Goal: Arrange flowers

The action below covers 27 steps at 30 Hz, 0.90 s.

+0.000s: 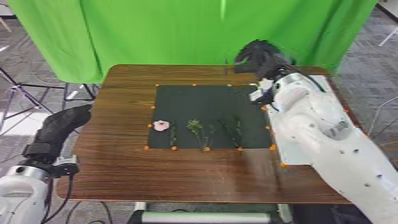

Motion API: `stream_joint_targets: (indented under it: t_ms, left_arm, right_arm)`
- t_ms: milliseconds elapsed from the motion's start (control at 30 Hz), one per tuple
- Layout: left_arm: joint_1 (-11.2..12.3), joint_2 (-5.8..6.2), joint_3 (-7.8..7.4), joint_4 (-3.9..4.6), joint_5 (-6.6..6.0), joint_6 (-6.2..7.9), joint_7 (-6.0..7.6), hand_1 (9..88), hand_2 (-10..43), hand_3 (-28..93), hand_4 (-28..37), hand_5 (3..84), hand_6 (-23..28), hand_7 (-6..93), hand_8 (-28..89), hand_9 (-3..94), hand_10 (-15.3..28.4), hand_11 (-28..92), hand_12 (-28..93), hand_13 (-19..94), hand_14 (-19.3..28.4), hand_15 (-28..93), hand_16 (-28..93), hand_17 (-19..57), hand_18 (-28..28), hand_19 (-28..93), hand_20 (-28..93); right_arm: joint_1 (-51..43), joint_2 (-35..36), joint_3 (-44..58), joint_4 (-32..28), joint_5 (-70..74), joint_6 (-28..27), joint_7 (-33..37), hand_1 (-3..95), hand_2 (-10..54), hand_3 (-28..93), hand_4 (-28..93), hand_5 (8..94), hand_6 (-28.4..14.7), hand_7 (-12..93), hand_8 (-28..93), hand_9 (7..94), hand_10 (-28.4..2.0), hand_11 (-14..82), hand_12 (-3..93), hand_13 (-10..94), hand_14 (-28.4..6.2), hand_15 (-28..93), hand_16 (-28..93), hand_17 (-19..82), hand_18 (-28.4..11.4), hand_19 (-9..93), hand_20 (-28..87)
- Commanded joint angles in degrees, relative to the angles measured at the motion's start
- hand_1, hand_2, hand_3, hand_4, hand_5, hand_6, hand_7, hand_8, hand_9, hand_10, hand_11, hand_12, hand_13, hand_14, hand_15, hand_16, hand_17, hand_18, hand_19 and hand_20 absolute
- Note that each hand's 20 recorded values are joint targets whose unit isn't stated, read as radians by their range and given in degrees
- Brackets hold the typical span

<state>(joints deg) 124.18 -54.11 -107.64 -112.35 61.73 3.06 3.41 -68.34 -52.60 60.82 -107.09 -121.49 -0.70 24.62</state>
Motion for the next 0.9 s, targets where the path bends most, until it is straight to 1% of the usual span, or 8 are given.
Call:
stream_joint_targets:
  t_ms: [33, 233, 400, 500, 567, 633, 767, 900]
  left_arm:
    - [-0.10, -0.27, 0.25, 0.46, 0.17, -1.16, -0.82, 22.8, 5.3, 58, -28.3, 42.5, 0.2, 14.6, -9, 40.0, 13.7, 16, 8, 32, 17.2, 9, 0, 2.2, 10.1, 5, 11]
    - [-0.46, -0.05, 0.61, 0.56, 0.56, -1.59, -0.84, 23.4, 5.2, 58, -28.3, 43.0, -0.5, 14.9, -9, 40.0, 13.7, 16, 8, 32, 17.3, 10, 0, 2.2, 10.1, 5, 12]
    - [-0.64, -0.13, 1.03, 0.52, 0.91, -1.51, -0.78, 23.6, 5.1, 58, -28.3, 43.7, -0.9, 15.2, -9, 40.1, 13.7, 16, 8, 32, 17.2, 10, 0, 2.2, 10.1, 5, 12]
    - [-0.47, -0.21, 0.87, 0.38, 2.96, -2.38, -1.33, 24.1, 5.3, 58, -28.3, 45.2, -1.0, 14.4, -9, 40.3, 13.7, 16, 8, 32, 17.2, 10, 0, 2.3, 10.1, 5, 12]
    - [-0.43, -0.36, 0.74, 0.29, 2.61, -2.67, -1.40, 24.3, 5.4, 57, -28.3, 45.9, -1.1, 14.1, -9, 40.4, 13.7, 16, 8, 32, 17.2, 10, 0, 2.3, 10.1, 5, 11]
    - [-0.97, -0.15, 1.01, 0.66, 2.62, -2.59, -1.38, 24.4, 5.5, 57, -28.3, 45.9, -1.1, 14.0, -9, 40.5, 13.8, 16, 8, 32, 17.3, 10, 0, 2.3, 10.1, 5, 12]
    - [-0.70, 0.35, 0.95, 0.80, 2.58, -3.11, -1.80, 24.5, 5.6, 57, -28.3, 46.7, -1.2, 14.0, -9, 40.8, 13.7, 16, 8, 32, 17.2, 10, 0, 2.3, 10.1, 5, 12]
    - [-0.44, -0.02, 0.91, 0.62, 2.49, -2.85, -1.68, 24.5, 5.6, 57, -28.3, 47.1, -1.1, 13.9, -9, 41.0, 13.6, 16, 8, 32, 17.2, 10, 0, 2.3, 10.1, 5, 12]
  right_arm:
    - [-14.00, 8.79, 11.92, -0.62, -4.29, 5.48, 9.40, 32.8, -9.5, 60, -16, 61.8, -0.3, 18, -4, 71.9, -14.2, 14.5, 21.7, 89, -2.1, 61, 33, 58, -15.6, 93, 57]
    - [-17.21, 9.41, 13.66, 1.41, -8.32, 5.18, 11.75, 24.0, -9.5, 54, -18, 61.5, -2.2, 16, -4, 71.9, -15.8, 14.9, 22.2, 89, -3.1, 62, 32, 58, -17.3, 93, 57]
    - [-18.99, 9.09, 14.13, 3.40, -9.02, 3.49, 12.77, 24.3, -9.5, 55, -17, 62.3, -2.0, 15, -3, 71.8, -16.0, 14.8, 22.4, 89, -3.4, 62, 32, 57, -17.9, 93, 58]
    - [-20.27, 8.85, 14.87, 4.59, -9.77, 2.14, 13.52, 25.5, -9.5, 55, -17, 62.8, -1.5, 15, -3, 70.8, -16.1, 14.3, 22.3, 88, -3.6, 62, 32, 56, -18.0, 93, 57]
    - [-21.26, 8.77, 15.72, 4.83, -9.47, -0.13, 14.45, 25.9, -9.5, 55, -16, 62.8, -1.5, 15, -3, 70.6, -16.1, 14.1, 22.4, 88, -3.7, 62, 32, 56, -18.1, 93, 57]
    - [-23.26, 8.21, 17.97, 4.40, -9.12, -2.88, 15.65, 26.6, -9.5, 55, -16, 62.2, -1.4, 15, -3, 69.9, -16.2, 13.8, 22.4, 88, -3.7, 62, 32, 56, -18.1, 93, 57]
    - [-25.94, 7.96, 19.86, 4.32, -8.78, -3.80, 16.15, 28.4, -9.5, 55, -16, 61.7, -1.0, 14, -4, 68.9, -16.5, 13.2, 22.2, 87, -4.0, 62, 32, 55, -18.2, 93, 57]
    - [-26.97, 7.82, 20.31, 4.37, -7.92, -3.34, 16.07, 29.1, -9.5, 56, -16, 62.7, -0.5, 14, -4, 69.0, -16.6, 13.1, 22.3, 87, -4.0, 62, 32, 55, -18.2, 93, 56]
